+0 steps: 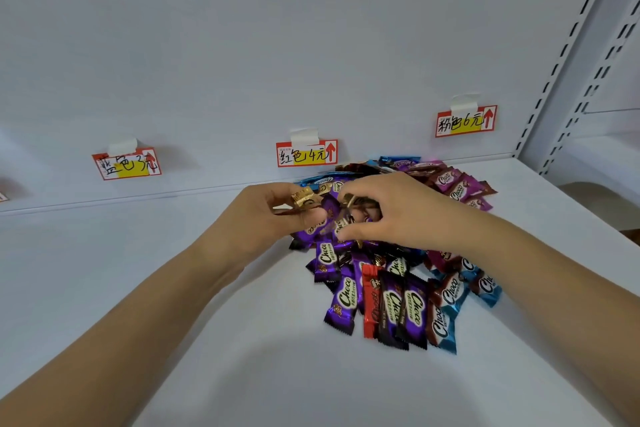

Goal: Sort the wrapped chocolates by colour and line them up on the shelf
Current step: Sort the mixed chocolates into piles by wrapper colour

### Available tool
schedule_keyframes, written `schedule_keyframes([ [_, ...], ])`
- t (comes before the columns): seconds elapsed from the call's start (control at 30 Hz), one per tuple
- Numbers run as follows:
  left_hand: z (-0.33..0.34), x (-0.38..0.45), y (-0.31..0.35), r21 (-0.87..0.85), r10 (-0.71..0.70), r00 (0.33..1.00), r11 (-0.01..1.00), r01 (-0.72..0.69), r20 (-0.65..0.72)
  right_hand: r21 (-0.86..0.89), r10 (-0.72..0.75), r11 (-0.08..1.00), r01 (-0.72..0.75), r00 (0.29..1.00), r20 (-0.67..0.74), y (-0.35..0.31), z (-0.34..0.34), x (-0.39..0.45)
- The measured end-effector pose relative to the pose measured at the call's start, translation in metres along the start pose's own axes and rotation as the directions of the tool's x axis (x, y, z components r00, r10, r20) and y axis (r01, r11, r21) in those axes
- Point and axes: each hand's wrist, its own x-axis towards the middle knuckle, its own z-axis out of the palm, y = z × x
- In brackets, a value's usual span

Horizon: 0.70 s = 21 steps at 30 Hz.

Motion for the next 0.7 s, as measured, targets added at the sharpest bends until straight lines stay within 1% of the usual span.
schedule_keyframes([
  [0.1,0.001,-0.001,0.0,-0.085,-0.017,1.0,0.996,0.018,0.013,-0.023,0.016,1.0,-0.017,0.998,-0.06,0.002,-0.001,0.002],
  [0.2,0.001,-0.001,0.002,-0.111,-0.003,1.0,0.994,0.005,0.015,0.004,0.067,0.998,-0.067,0.99,-0.123,0.007,-0.009,0.0],
  [0.3,-0.004,0.002,-0.001,-0.102,-0.02,0.999,0.995,0.016,-0.044,0.102,0.117,0.989,-0.103,0.984,-0.135,0.009,-0.015,-0.004],
  [0.33,-0.006,0.004,-0.003,-0.105,-0.029,0.997,0.994,0.021,-0.078,0.102,0.123,0.989,-0.109,0.983,-0.137,0.01,-0.016,-0.005],
  [0.37,-0.008,0.006,-0.005,-0.112,-0.05,0.992,0.993,0.037,-0.114,0.073,0.126,0.991,-0.117,0.983,-0.135,0.009,-0.016,-0.005],
  [0.43,-0.01,0.009,-0.006,-0.158,-0.104,0.981,0.984,0.078,-0.162,-0.073,0.125,0.988,-0.133,0.987,-0.102,0.008,-0.013,-0.003],
  [0.5,-0.008,0.008,-0.004,-0.246,-0.137,0.979,0.964,0.097,-0.15,-0.222,0.126,0.966,-0.133,0.991,-0.048,0.006,-0.008,-0.002],
  [0.53,-0.008,0.008,-0.003,-0.263,-0.143,0.979,0.959,0.102,-0.143,-0.256,0.125,0.958,-0.13,0.992,-0.033,0.004,-0.006,-0.002],
  [0.7,-0.007,0.007,-0.002,-0.265,-0.156,0.979,0.957,0.116,-0.134,-0.244,0.092,0.966,-0.089,0.996,0.003,-0.007,0.007,0.0],
])
